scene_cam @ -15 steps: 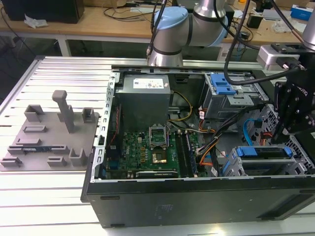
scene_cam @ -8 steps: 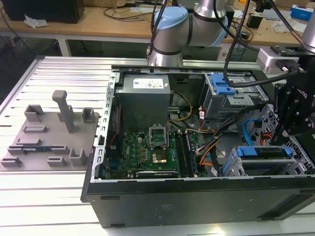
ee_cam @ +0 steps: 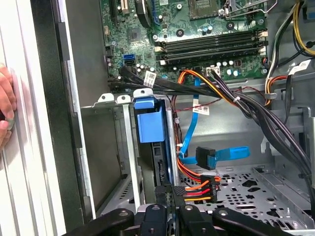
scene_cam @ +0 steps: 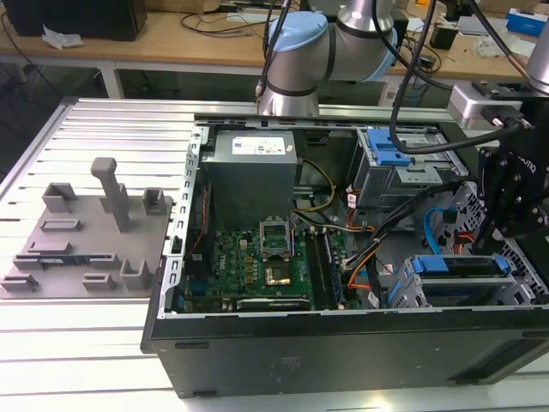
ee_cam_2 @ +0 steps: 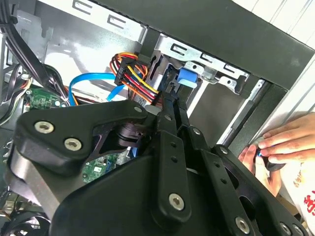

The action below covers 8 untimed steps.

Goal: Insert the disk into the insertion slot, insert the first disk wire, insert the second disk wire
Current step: 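Insert the first disk wire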

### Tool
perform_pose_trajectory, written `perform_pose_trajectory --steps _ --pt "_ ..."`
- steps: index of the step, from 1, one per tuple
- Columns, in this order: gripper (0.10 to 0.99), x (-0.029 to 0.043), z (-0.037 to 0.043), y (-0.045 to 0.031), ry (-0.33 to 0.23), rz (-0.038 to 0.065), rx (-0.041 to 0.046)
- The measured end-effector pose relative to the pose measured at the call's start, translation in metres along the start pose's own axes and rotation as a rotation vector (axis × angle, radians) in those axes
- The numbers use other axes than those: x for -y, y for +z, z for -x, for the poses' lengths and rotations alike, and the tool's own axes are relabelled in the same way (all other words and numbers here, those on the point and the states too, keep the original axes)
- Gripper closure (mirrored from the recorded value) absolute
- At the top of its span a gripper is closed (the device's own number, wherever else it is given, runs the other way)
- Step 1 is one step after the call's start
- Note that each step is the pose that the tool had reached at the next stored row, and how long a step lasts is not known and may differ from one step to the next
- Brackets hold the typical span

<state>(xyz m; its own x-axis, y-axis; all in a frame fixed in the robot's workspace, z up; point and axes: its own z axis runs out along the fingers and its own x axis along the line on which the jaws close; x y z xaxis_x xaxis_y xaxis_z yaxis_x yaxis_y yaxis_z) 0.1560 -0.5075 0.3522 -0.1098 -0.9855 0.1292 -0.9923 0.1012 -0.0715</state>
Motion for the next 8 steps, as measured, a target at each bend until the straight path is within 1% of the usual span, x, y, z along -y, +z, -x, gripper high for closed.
perform_pose_trajectory --steps 8 --pt "0.922 -0.0002 -0.0003 0.0028 0.014 0.002 -0.001"
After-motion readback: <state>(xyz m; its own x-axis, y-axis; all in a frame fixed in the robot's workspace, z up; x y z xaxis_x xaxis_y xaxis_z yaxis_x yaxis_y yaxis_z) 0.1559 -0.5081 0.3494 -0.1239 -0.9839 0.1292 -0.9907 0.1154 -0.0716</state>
